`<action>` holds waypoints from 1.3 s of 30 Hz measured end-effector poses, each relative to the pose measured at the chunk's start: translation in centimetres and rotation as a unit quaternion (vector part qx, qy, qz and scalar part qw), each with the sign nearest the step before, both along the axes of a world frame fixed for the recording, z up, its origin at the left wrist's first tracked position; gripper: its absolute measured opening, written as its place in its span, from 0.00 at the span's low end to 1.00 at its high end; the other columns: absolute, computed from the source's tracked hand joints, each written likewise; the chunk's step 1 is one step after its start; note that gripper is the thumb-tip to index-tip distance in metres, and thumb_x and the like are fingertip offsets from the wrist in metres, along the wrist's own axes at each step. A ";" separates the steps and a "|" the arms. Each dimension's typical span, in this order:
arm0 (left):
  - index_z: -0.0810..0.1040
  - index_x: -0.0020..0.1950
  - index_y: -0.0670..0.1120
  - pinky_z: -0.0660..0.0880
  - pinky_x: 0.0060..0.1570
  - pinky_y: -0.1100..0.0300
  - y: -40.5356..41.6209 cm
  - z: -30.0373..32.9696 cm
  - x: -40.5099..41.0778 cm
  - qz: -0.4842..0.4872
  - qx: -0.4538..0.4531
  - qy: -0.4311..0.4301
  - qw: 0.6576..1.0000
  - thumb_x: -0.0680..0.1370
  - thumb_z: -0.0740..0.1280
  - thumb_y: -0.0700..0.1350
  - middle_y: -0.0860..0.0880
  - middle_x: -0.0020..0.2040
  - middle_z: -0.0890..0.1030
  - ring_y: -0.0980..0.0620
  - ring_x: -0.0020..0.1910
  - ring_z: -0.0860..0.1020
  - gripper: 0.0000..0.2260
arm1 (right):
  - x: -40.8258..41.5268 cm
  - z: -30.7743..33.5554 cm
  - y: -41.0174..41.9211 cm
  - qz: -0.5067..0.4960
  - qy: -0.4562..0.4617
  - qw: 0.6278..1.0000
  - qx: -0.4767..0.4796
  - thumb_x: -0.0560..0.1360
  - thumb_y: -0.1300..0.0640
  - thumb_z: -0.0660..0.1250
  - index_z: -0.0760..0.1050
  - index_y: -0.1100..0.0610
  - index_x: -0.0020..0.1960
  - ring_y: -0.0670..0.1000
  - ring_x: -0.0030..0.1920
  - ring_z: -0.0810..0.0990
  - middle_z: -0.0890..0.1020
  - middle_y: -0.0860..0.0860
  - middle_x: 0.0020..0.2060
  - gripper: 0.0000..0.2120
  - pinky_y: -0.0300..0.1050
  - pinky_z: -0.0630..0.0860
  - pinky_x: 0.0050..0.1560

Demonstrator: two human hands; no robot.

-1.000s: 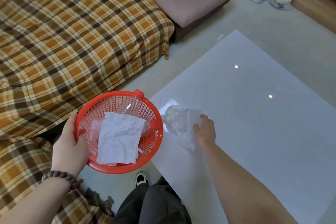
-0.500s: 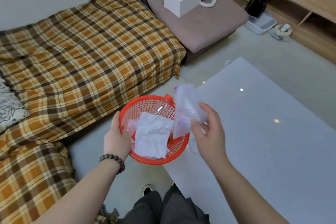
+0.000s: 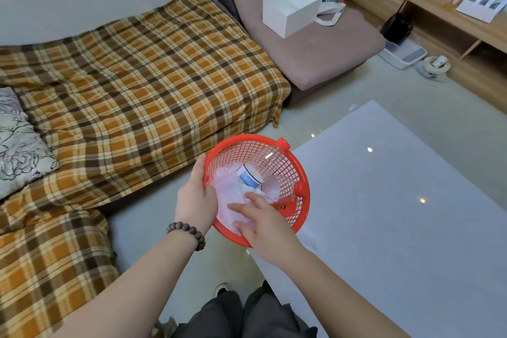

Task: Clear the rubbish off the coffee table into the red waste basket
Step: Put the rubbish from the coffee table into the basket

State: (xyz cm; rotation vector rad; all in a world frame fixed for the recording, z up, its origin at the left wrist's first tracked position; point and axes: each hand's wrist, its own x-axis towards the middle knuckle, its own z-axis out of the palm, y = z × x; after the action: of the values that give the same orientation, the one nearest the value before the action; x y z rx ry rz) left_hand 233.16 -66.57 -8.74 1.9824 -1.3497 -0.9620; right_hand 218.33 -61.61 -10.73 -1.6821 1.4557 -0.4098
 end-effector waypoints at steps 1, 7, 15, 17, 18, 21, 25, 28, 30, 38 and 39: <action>0.61 0.72 0.60 0.66 0.26 0.74 0.0 0.1 0.0 -0.003 -0.003 -0.003 1.000 0.75 0.56 0.39 0.63 0.40 0.73 0.62 0.35 0.75 0.27 | 0.1 -0.1 -0.1 0.004 0.010 1.000 0.003 0.78 0.51 0.61 0.70 0.41 0.66 0.51 0.72 0.63 0.61 0.48 0.74 0.17 0.50 0.67 0.68; 0.61 0.71 0.60 0.67 0.30 0.67 -0.3 -0.7 0.5 0.009 0.004 -0.011 1.000 0.74 0.55 0.39 0.54 0.43 0.76 0.61 0.37 0.75 0.27 | 0.0 0.0 -0.7 0.010 -0.001 1.000 0.002 0.79 0.55 0.60 0.69 0.43 0.68 0.51 0.73 0.62 0.61 0.49 0.74 0.19 0.48 0.65 0.69; 0.61 0.70 0.61 0.64 0.28 0.65 -0.1 -2.7 3.9 0.083 0.027 -0.065 0.994 0.73 0.57 0.39 0.52 0.42 0.74 0.62 0.31 0.70 0.29 | -5.0 -2.8 -1.7 -0.140 -0.034 0.986 -0.084 0.76 0.60 0.63 0.75 0.51 0.61 0.43 0.58 0.71 0.73 0.49 0.58 0.15 0.26 0.63 0.58; 0.61 0.70 0.60 0.65 0.32 0.61 0.1 -2.9 4.8 0.094 0.031 -0.081 0.992 0.73 0.57 0.39 0.50 0.44 0.74 0.60 0.32 0.69 0.28 | -7.3 -5.9 -2.2 -0.169 0.014 0.984 -0.053 0.76 0.59 0.64 0.74 0.51 0.62 0.49 0.61 0.72 0.72 0.50 0.60 0.16 0.34 0.65 0.60; 0.61 0.71 0.59 0.65 0.33 0.60 0.2 -3.1 5.1 0.097 0.032 -0.092 0.991 0.73 0.57 0.38 0.49 0.45 0.74 0.58 0.32 0.69 0.28 | -8.5 -7.7 -2.5 -0.179 0.048 0.982 -0.023 0.75 0.57 0.64 0.72 0.51 0.64 0.52 0.63 0.70 0.71 0.51 0.63 0.17 0.37 0.66 0.61; 0.61 0.72 0.56 0.66 0.38 0.58 0.6 -4.2 6.3 0.119 0.042 -0.122 0.984 0.74 0.58 0.38 0.43 0.52 0.78 0.52 0.36 0.70 0.27 | -10.7 -13.2 -3.7 -0.175 0.136 0.971 0.091 0.75 0.51 0.65 0.63 0.47 0.71 0.57 0.69 0.62 0.61 0.52 0.72 0.26 0.47 0.68 0.63; 0.61 0.72 0.55 0.66 0.42 0.57 1.6 -6.5 7.5 0.135 0.046 -0.156 0.978 0.74 0.58 0.38 0.42 0.59 0.78 0.53 0.40 0.70 0.27 | -10.7 -19.5 -6.0 -0.108 0.227 0.961 0.118 0.74 0.47 0.66 0.54 0.44 0.75 0.58 0.74 0.54 0.52 0.54 0.76 0.33 0.52 0.65 0.68; 0.62 0.72 0.55 0.65 0.46 0.55 2.3 -7.7 8.1 0.147 0.046 -0.178 0.972 0.75 0.58 0.39 0.43 0.59 0.77 0.48 0.45 0.72 0.26 | -9.2 -22.7 -7.2 -0.065 0.246 0.954 0.159 0.76 0.53 0.63 0.56 0.45 0.74 0.58 0.73 0.56 0.53 0.54 0.75 0.29 0.50 0.65 0.67; 0.61 0.72 0.55 0.66 0.45 0.59 2.8 -8.2 8.2 0.165 0.055 -0.174 0.969 0.75 0.58 0.39 0.47 0.56 0.77 0.49 0.46 0.75 0.27 | -8.1 -23.6 -7.5 -0.039 0.282 0.944 0.167 0.76 0.58 0.61 0.60 0.48 0.72 0.58 0.68 0.62 0.61 0.55 0.71 0.25 0.47 0.68 0.63; 0.61 0.73 0.54 0.63 0.24 0.73 3.5 -6.8 8.1 0.202 0.075 -0.129 0.968 0.75 0.57 0.37 0.54 0.44 0.73 0.64 0.31 0.69 0.28 | -4.5 -13.5 -9.4 -0.216 0.043 0.975 0.034 0.75 0.65 0.56 0.76 0.57 0.45 0.52 0.43 0.76 0.77 0.50 0.43 0.11 0.43 0.69 0.40; 0.61 0.73 0.55 0.63 0.25 0.71 3.5 -6.5 8.1 0.201 0.077 -0.127 0.968 0.75 0.57 0.37 0.52 0.44 0.74 0.62 0.31 0.70 0.28 | -4.0 -11.2 -9.5 -0.225 0.004 0.974 -0.006 0.75 0.65 0.57 0.77 0.56 0.49 0.49 0.45 0.75 0.77 0.48 0.44 0.11 0.40 0.69 0.42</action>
State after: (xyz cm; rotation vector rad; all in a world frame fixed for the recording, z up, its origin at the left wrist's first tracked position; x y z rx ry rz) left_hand 241.29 -63.07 -15.19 2.4424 -0.9555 -0.6543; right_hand 214.29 -71.07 -21.92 -1.3532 1.8453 -0.6584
